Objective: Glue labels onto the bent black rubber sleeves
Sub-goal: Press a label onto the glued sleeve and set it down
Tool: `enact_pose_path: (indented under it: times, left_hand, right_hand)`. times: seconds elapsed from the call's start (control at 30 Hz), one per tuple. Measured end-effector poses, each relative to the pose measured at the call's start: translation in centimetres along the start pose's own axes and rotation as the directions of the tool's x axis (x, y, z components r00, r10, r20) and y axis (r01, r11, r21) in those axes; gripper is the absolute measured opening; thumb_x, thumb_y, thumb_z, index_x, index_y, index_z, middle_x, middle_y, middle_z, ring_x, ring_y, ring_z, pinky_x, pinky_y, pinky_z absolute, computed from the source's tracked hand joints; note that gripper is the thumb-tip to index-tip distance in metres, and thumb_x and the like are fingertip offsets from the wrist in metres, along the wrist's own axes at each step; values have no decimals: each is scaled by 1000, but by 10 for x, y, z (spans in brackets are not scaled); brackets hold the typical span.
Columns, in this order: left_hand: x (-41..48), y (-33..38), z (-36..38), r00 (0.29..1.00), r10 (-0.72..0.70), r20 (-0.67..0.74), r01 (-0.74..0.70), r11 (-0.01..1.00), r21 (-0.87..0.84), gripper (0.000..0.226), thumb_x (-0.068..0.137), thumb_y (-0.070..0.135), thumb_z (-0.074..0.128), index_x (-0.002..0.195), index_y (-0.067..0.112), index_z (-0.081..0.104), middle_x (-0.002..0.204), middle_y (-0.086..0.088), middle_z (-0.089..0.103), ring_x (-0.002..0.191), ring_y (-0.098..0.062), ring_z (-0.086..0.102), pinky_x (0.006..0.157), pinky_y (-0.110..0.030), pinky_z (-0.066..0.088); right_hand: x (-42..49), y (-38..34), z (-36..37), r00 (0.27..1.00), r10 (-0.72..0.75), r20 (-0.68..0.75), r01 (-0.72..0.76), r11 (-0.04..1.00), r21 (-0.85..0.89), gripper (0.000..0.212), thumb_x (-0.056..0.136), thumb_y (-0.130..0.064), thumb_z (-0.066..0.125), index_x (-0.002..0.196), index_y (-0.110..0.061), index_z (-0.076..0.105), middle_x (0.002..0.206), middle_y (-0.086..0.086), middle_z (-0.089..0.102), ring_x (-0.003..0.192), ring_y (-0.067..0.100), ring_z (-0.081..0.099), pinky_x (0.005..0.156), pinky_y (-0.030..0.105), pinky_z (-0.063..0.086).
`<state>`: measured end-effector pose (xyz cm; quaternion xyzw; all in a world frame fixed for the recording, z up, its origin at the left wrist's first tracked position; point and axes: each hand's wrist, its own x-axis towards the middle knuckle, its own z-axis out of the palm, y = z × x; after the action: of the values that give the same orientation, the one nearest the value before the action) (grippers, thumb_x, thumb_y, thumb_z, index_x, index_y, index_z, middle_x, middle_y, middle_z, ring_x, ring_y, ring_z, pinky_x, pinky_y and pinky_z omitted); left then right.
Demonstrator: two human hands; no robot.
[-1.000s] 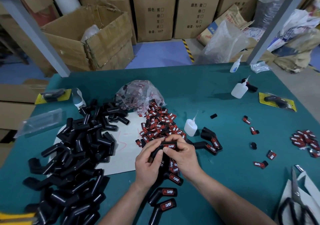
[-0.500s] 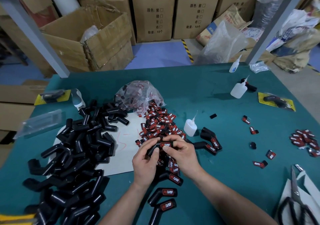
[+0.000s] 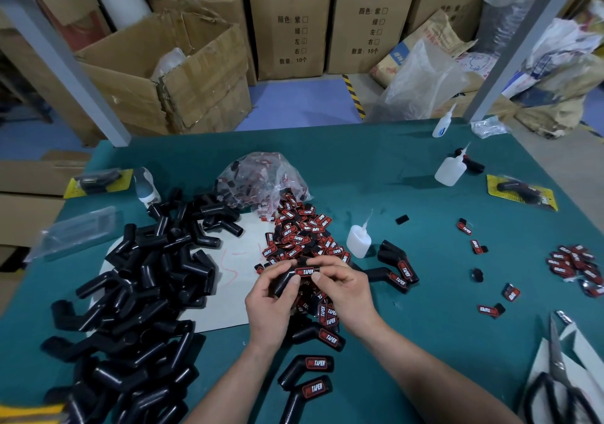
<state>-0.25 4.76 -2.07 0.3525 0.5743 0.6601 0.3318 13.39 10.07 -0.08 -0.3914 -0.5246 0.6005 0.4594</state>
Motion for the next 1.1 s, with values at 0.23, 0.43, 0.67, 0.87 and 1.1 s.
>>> enact_pose_path:
  times: [0.23,0.43,0.67,0.87,1.1]
  left_hand:
    - [-2,1,2,1000,21,-9,-21,1000,4,35,87,-10,74,102,21,74,110,8,76,106,-7,70,94,-16,51]
    - [-3,0,2,999,37,4,-37,999,-16,34,86,-10,75,104,18,75,111,7,76,107,-7,70,93,-15,51]
    - [-7,-2,1,991,122,58,-123,992,10,25,86,3,72,109,15,74,115,4,75,110,-14,70,97,-21,52]
    - [-5,0,4,997,75,1,-75,997,13,30,87,-6,76,105,19,75,111,7,76,106,-7,70,94,-15,50]
    - [-1,-3,2,999,49,6,-49,999,5,32,88,-14,71,105,13,74,113,3,76,108,-9,70,94,-16,51]
  right_hand:
    - [-5,1,3,998,-61,-4,61,998,-21,13,89,-18,71,78,-17,78,113,4,73,107,23,69,93,26,53]
    - [-2,4,1,996,-84,15,85,996,-26,11,88,-21,71,79,-17,77,116,1,71,112,21,67,96,26,50]
    - [-5,8,3,990,-135,27,138,980,-142,27,89,-16,70,74,7,69,115,0,71,111,24,68,97,33,51]
    - [-5,3,4,994,-106,1,106,994,-27,16,88,-6,71,74,-12,75,115,5,73,108,22,70,91,25,53]
    - [-1,2,2,993,-114,-30,115,993,7,8,87,-18,70,83,-20,77,114,7,72,109,27,68,94,32,53]
